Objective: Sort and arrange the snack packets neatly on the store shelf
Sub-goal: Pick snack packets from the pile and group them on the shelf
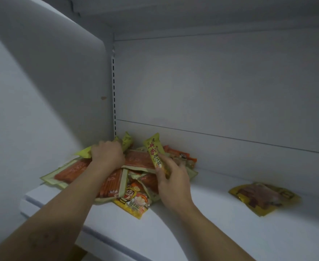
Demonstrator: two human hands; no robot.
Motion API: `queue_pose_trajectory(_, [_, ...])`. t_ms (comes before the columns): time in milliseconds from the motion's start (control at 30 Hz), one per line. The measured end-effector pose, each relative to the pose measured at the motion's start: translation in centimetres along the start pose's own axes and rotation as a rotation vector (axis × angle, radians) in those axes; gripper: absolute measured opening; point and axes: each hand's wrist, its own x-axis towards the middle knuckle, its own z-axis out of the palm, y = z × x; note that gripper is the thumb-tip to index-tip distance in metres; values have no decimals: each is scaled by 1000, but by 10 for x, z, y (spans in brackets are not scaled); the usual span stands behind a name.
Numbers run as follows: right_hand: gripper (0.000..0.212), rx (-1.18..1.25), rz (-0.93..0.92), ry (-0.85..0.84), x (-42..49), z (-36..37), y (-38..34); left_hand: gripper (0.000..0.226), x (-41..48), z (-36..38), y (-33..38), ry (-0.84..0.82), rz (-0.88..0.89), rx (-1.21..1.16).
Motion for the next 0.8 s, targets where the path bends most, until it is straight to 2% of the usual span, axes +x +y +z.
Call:
queue_pose_trajectory(100, [40, 4, 12, 34, 4, 1, 3, 46, 6, 5, 6, -5, -24, -7])
queue_pose_trajectory(267, [42, 40, 20, 86, 6, -1, 9, 44, 7, -2, 9, -44, -75, -209])
queue_pose_trajectory(333, [44, 74, 38, 111, 9, -6, 8, 49, -1, -15, 10, -61, -89, -436])
queue_pose_trajectory(433, [45, 153, 75, 158, 15, -15, 1, 46, -33, -36, 14, -150, -53, -1067])
queue_pose_trajectory(467, [45, 197, 81, 172, 15, -19, -2, 47, -49, -43, 19, -202, -6, -1290])
queue_pose_trajectory(533, [43, 282, 67, 210, 14, -26, -11, 50, -78, -52, 33, -264, 157, -1562])
queue_pose_trajectory(633, [41, 364, 6, 280, 10, -38, -26, 49, -107, -71, 63, -294, 296, -1727])
queue_pose_trajectory(800, [41, 311, -115, 323, -3, -76, -36, 32, -128, -98, 101, -351, 270, -1927])
